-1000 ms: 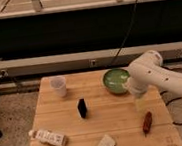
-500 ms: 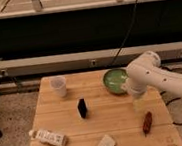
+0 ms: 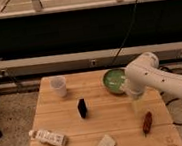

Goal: Knock the eraser over

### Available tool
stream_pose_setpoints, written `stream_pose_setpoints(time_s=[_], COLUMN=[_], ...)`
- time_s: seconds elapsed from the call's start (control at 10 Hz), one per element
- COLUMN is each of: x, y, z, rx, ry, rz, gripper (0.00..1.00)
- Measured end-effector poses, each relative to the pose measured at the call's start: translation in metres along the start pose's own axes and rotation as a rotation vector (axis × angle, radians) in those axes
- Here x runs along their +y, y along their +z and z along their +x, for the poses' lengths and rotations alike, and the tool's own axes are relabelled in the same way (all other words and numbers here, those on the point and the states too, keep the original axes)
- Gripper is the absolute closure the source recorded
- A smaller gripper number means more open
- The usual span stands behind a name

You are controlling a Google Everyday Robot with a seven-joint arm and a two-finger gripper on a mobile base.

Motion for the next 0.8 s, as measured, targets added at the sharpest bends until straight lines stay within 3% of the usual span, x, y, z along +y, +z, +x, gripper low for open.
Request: stream_pose_setpoints(time_s=[0.6,0.8], x=[-0.0014,-0.0013], y=[0.0054,0.0073], z=[-0.0069,-0.0091], rx=[-0.002,-0.003], ry=[-0.022,-0.028], rz=[-0.003,-0.005], gripper=[0.2,0.25])
